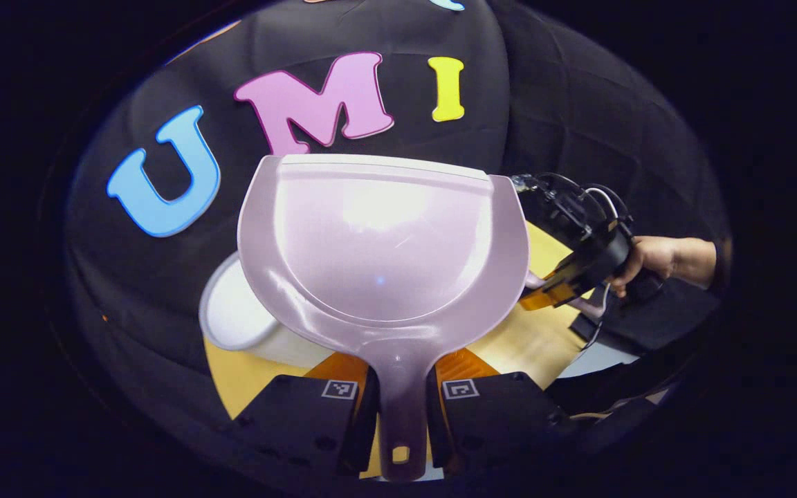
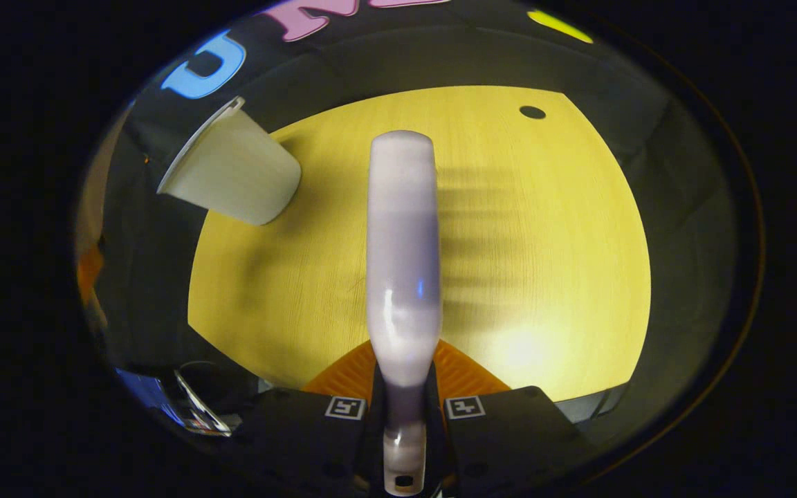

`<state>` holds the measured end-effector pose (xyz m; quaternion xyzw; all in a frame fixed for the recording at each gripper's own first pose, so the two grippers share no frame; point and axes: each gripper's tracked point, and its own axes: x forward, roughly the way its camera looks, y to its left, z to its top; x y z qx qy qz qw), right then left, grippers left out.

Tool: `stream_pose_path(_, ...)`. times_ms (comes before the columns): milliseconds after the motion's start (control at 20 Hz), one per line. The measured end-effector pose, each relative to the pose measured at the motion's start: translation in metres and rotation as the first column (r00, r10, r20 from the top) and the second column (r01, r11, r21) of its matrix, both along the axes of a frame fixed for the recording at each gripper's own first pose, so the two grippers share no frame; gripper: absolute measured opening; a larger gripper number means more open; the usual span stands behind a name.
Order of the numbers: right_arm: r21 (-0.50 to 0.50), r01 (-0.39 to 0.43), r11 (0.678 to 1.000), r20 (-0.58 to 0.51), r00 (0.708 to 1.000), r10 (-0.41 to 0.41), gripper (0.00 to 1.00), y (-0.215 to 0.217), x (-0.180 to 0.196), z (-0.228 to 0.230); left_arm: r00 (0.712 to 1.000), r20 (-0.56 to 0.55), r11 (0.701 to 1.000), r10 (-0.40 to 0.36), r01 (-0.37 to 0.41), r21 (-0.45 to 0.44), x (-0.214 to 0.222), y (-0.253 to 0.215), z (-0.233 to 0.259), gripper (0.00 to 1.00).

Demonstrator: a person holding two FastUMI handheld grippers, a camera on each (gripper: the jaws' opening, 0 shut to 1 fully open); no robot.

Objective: Pick up the small broom and dustpan from the desktop, sweep the trash into the dustpan with the broom, and then empty the trash into the garbage bin.

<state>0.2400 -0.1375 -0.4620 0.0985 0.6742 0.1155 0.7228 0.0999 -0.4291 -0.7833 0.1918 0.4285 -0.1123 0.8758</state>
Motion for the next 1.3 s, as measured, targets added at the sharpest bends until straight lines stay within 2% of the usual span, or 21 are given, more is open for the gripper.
stream_pose_path(150, -0.077, -0.022, 0.997, -0.043, 0.999, 0.019, 0.28, -0.012, -0.013, -0.013, 0.979, -0.115, 0.975, 0.167, -0.182, -0.131, -0.011, -0.027, -0.080, 0.28)
stream_pose_path(300, -0.116, -0.052, 0.992, -0.083, 0.996, 0.043, 0.28, -0.008, -0.019, -0.029, 0.926, -0.253, 0.928, 0.282, -0.330, -0.173, -0.013, -0.034, -0.129, 0.29)
stream_pose_path(450, -0.106, -0.034, 0.994, -0.115, 0.993, 0.022, 0.28, -0.004, -0.017, -0.034, 0.887, -0.296, 0.901, 0.353, -0.408, -0.149, -0.005, -0.021, -0.136, 0.29)
stream_pose_path(650, -0.103, -0.077, 0.992, -0.161, 0.985, 0.060, 0.28, -0.012, -0.015, -0.023, 0.835, -0.343, 0.843, 0.429, -0.507, -0.180, 0.014, -0.016, -0.118, 0.29)
stream_pose_path(750, -0.106, -0.086, 0.991, -0.160, 0.985, 0.068, 0.28, -0.015, -0.012, -0.017, 0.811, -0.371, 0.820, 0.453, -0.542, -0.185, 0.013, -0.016, -0.121, 0.29)
stream_pose_path(950, -0.141, -0.075, 0.987, -0.189, 0.981, 0.047, 0.28, -0.022, -0.005, -0.011, 0.770, -0.407, 0.810, 0.491, -0.575, -0.111, 0.005, -0.016, -0.127, 0.29)
stream_pose_path(1100, -0.127, -0.051, 0.991, -0.228, 0.973, 0.021, 0.28, -0.015, -0.006, -0.011, 0.734, -0.453, 0.787, 0.506, -0.608, -0.105, 0.002, -0.018, -0.129, 0.29)
stream_pose_path(1200, -0.117, -0.051, 0.992, -0.267, 0.964, 0.018, 0.28, -0.013, -0.011, -0.013, 0.724, -0.469, 0.776, 0.505, -0.619, -0.119, 0.007, -0.017, -0.126, 0.28)
stream_pose_path(1300, -0.112, -0.039, 0.993, -0.294, 0.956, 0.004, 0.28, -0.013, -0.009, -0.013, 0.725, -0.476, 0.782, 0.497, -0.612, -0.116, 0.004, -0.017, -0.127, 0.29)
